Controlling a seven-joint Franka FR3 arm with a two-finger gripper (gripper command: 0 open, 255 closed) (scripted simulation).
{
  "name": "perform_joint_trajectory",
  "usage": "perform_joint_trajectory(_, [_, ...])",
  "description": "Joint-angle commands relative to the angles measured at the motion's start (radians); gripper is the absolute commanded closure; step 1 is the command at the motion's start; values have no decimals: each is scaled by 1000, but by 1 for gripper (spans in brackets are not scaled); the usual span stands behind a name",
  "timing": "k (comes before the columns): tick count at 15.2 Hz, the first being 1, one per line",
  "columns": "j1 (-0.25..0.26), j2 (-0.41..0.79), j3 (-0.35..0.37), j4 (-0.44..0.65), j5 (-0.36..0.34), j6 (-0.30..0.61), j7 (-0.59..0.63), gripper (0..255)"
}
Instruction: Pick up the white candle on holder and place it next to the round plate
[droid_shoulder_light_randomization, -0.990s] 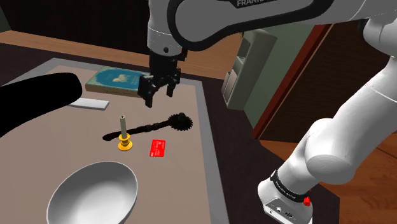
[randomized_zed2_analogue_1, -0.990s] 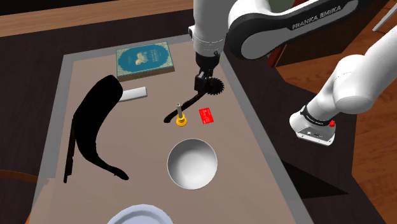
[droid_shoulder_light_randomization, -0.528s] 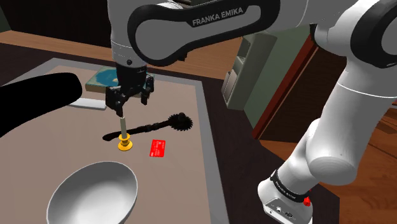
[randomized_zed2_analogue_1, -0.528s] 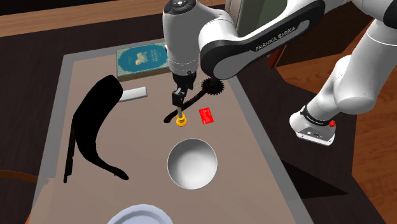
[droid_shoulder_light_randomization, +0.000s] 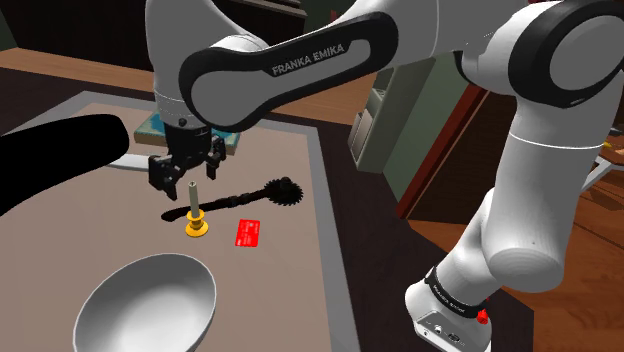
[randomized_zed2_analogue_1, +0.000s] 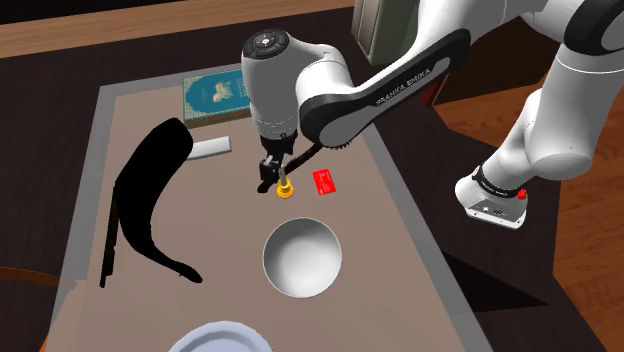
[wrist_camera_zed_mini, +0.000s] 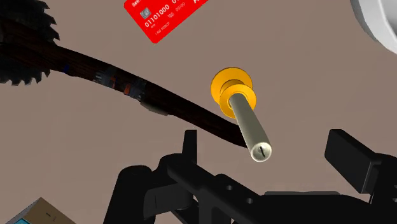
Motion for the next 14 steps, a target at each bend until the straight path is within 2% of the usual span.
perform_joint_trajectory(1, [0, 10, -3, -13, -6, 23, 2, 0])
perform_joint_trajectory(9, [0, 13, -4, -16, -8, 29, 3, 0])
perform_joint_trajectory(10, [0, 13, -4, -16, -8, 29, 3, 255])
perform_joint_trajectory(14, [0, 13, -4, -16, -8, 29, 3, 255])
